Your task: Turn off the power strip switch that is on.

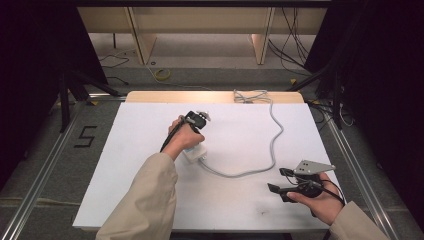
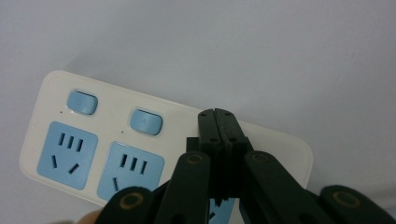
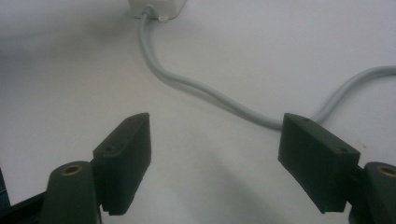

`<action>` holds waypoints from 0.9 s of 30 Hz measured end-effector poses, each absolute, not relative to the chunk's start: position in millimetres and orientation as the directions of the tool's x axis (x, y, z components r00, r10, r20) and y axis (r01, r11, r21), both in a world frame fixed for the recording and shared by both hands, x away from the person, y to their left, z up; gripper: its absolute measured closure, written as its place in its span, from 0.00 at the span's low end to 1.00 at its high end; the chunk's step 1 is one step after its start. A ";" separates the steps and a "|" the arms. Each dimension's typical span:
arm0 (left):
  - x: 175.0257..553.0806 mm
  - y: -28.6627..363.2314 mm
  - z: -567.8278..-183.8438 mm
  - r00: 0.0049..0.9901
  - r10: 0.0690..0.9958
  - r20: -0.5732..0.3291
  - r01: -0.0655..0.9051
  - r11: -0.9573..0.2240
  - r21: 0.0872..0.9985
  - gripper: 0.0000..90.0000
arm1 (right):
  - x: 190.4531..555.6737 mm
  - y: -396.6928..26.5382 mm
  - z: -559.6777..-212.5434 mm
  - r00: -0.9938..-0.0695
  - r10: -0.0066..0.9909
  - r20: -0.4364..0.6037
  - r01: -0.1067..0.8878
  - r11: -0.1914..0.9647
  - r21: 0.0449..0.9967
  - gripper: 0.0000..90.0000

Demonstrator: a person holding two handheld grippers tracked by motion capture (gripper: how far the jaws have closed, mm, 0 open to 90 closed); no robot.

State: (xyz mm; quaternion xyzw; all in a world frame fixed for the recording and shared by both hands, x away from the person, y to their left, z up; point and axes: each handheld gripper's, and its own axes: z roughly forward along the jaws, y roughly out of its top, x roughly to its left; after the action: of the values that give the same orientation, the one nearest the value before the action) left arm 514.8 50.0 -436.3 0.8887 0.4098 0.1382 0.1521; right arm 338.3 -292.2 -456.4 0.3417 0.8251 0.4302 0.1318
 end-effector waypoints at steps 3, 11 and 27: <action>514.4 49.7 -436.3 0.623 0.773 0.121 0.689 -0.615 0.385 1.00 | 338.2 -292.2 -456.3 -0.732 0.677 0.076 0.450 0.396 0.800 0.29; 514.5 50.2 -436.4 0.616 0.779 0.113 0.693 -0.605 0.392 1.00 | 338.4 -292.3 -456.2 -0.732 0.677 0.073 0.447 0.398 0.801 0.29; 514.6 49.2 -433.4 0.616 0.777 0.130 0.675 -0.605 0.421 1.00 | 338.4 -292.2 -456.2 -0.731 0.678 0.075 0.449 0.397 0.801 0.29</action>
State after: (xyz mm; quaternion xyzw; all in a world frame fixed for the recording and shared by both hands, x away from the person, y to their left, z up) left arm 514.6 49.2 -433.4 0.8829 0.4113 0.1518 0.1679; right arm 338.4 -292.2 -456.2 0.3415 0.8251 0.4301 0.1329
